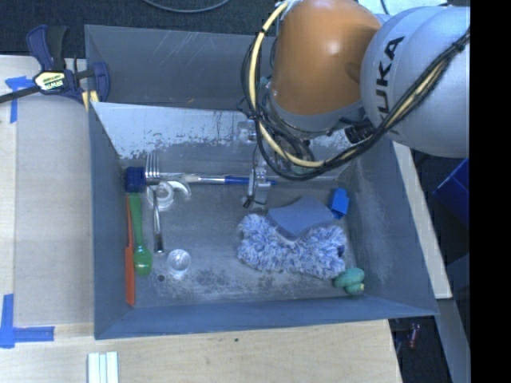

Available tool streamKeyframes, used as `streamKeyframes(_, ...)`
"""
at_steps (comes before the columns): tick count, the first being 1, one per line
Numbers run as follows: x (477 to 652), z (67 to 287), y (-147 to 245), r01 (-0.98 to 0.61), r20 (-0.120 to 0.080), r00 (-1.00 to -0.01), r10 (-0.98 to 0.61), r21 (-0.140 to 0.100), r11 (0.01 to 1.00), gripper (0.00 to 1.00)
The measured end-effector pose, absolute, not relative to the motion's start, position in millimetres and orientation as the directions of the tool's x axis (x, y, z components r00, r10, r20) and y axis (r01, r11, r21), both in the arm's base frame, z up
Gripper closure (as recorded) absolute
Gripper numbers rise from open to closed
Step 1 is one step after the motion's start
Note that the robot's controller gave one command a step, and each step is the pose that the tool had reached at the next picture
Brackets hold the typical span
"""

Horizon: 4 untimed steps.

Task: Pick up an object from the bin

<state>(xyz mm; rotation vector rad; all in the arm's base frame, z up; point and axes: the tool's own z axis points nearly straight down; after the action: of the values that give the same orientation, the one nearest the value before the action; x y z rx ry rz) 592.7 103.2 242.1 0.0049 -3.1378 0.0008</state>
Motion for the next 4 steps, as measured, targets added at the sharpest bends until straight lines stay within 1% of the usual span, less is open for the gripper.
streamKeyframes(1,593.7,247.1,102.4,0.000,-0.004,-1.000,0.000,0.001,1.000,0.00)
streamKeyframes(2,587.4,129.3,52.5,-0.202,-0.006,-0.979,-0.202,-0.001,0.979,0.00)
streamKeyframes(3,577.6,161.7,6.9,-0.352,-0.016,-0.936,-0.352,-0.004,0.936,0.00)
streamKeyframes(4,570.6,100.5,30.9,-0.659,-0.002,-0.752,-0.659,0.000,0.752,0.00)
